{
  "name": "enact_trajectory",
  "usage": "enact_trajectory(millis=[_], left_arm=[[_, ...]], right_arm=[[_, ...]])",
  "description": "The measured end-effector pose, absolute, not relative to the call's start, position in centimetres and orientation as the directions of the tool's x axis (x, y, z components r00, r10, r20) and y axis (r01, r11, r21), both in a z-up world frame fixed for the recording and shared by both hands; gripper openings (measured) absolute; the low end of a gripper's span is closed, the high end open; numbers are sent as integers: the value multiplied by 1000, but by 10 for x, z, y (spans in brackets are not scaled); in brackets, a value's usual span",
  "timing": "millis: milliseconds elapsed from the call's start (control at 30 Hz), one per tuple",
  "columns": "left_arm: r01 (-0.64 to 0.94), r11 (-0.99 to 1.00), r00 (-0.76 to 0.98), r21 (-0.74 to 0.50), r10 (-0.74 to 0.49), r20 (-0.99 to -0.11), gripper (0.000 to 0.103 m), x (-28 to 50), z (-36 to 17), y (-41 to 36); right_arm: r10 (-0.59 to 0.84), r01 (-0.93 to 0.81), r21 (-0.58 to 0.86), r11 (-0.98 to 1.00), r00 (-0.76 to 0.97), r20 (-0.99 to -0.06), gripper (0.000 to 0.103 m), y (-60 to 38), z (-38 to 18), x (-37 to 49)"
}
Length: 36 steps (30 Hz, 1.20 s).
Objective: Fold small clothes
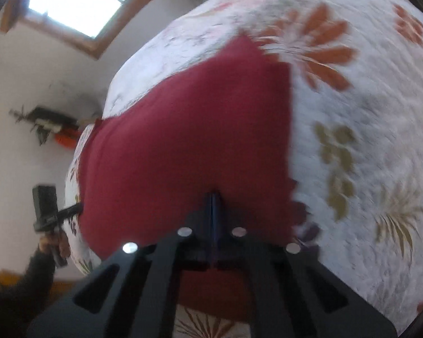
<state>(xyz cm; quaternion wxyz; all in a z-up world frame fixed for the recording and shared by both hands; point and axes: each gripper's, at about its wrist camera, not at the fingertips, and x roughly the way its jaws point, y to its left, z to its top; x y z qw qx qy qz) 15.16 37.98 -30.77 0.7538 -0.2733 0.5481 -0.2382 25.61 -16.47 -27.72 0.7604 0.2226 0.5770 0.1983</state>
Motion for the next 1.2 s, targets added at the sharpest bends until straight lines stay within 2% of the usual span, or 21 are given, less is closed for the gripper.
enact_trajectory(millis=[33, 67, 133, 167, 233, 267, 300, 333, 367, 400, 433, 467, 500, 533, 600, 633, 667, 733, 900, 1067, 1200], left_arm=[[64, 723, 306, -688, -670, -676, 43, 147, -299, 381], [104, 706, 333, -700, -688, -645, 53, 140, -283, 378], [176, 649, 349, -740, -744, -569, 62, 122, -261, 368], [205, 621, 340, -756, -770, -540, 65, 113, -257, 359], [212, 674, 295, -708, -735, -611, 66, 104, -266, 340], [201, 696, 276, -689, -716, -642, 66, 103, -277, 336], [172, 709, 255, -684, -703, -664, 66, 105, -292, 334], [127, 710, 227, -692, -700, -677, 64, 105, -311, 336], [124, 711, 224, -693, -700, -678, 56, 104, -316, 340], [117, 705, 226, -699, -704, -673, 54, 103, -317, 344], [94, 693, 232, -715, -714, -661, 54, 101, -315, 352], [65, 676, 257, -734, -722, -643, 57, 96, -307, 365], [50, 669, 287, -742, -721, -631, 61, 87, -298, 381], [38, 664, 316, -746, -717, -622, 73, 83, -291, 395], [-28, 666, 366, -745, -687, -627, 90, 77, -277, 430], [-60, 664, 377, -745, -677, -633, 99, 76, -273, 445], [-77, 654, 376, -752, -680, -630, 99, 81, -271, 455], [-106, 621, 350, -776, -707, -614, 99, 101, -271, 465], [-151, 505, 259, -850, -810, -527, 99, 147, -290, 483], [-171, 463, 193, -870, -850, -490, 99, 187, -315, 465], [-179, 424, 169, -888, -876, -453, 99, 218, -330, 461]], right_arm=[[540, -77, 542, 837, 276, -795, 18, -161, -261, 247], [523, -119, 512, 850, 297, -799, 30, -155, -247, 239], [532, -199, 494, 847, 317, -785, 34, -139, -228, 221], [536, -224, 488, 843, 301, -788, 32, -131, -228, 212], [503, -233, 452, 861, 269, -821, 32, -122, -245, 200], [487, -206, 446, 871, 249, -837, 29, -119, -257, 200], [470, -145, 448, 882, 226, -853, 21, -128, -276, 200], [468, -110, 456, 883, 224, -855, 6, -136, -283, 203], [458, -81, 452, 888, 234, -858, 2, -144, -285, 204], [444, -69, 442, 895, 249, -861, 2, -147, -281, 203], [411, -53, 413, 909, 280, -868, 8, -153, -272, 201], [369, -37, 376, 926, 304, -878, 22, -158, -263, 197], [330, -23, 341, 940, 321, -888, 31, -162, -257, 191], [267, -10, 281, 960, 348, -899, 39, -163, -248, 188], [179, -41, 177, 983, 381, -907, 39, -154, -233, 177], [125, -103, 91, 991, 409, -904, 42, -133, -220, 167], [90, -158, 23, 987, 431, -898, 55, -114, -213, 158], [32, -304, -139, 943, 497, -867, 67, -52, -200, 130], [60, -564, -401, 722, 628, -776, 70, 102, -202, 61], [70, -622, -582, 524, 712, -698, 79, 202, -232, 31], [63, -632, -644, 431, 733, -677, 81, 241, -262, 26]])
